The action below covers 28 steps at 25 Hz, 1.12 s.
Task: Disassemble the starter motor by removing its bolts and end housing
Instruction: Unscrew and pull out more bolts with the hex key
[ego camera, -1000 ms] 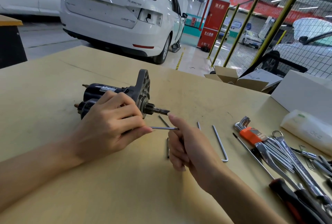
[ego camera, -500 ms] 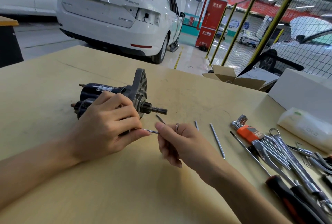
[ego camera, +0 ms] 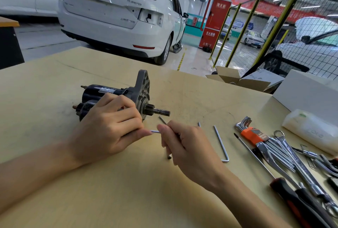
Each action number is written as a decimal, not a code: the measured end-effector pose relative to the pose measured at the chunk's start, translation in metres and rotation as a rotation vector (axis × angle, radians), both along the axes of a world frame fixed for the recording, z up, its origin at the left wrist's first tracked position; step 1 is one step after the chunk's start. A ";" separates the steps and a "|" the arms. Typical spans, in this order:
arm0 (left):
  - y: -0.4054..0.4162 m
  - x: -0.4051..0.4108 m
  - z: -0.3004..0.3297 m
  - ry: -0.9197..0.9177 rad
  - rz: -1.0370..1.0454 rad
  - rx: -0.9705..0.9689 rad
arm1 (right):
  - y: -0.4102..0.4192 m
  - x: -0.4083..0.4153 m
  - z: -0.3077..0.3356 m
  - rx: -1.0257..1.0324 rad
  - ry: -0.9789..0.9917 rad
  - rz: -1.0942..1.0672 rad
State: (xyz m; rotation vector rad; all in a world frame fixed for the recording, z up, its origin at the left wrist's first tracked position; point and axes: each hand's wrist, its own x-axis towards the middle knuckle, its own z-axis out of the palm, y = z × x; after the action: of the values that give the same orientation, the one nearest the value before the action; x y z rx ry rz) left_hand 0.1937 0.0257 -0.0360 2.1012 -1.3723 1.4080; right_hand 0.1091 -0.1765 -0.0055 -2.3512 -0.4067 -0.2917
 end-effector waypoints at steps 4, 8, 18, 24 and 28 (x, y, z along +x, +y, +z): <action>0.001 0.000 -0.001 -0.002 -0.015 -0.013 | 0.000 -0.001 0.003 0.242 0.175 0.089; 0.001 0.000 -0.001 0.021 -0.009 -0.032 | 0.000 -0.001 0.001 0.503 0.317 0.225; 0.001 0.002 -0.001 0.004 0.008 0.001 | 0.000 0.005 -0.003 0.457 0.278 0.130; 0.001 0.003 -0.002 0.025 -0.002 -0.010 | -0.002 0.004 -0.004 0.147 0.032 0.053; 0.001 0.004 -0.001 0.031 -0.003 -0.012 | -0.003 0.007 -0.008 0.100 -0.042 0.051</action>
State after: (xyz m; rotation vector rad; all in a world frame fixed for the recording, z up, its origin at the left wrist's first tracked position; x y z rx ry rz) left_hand 0.1973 0.0265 -0.0367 2.1044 -1.3509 1.3728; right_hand 0.1157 -0.1798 -0.0132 -2.2365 -0.4604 -0.3303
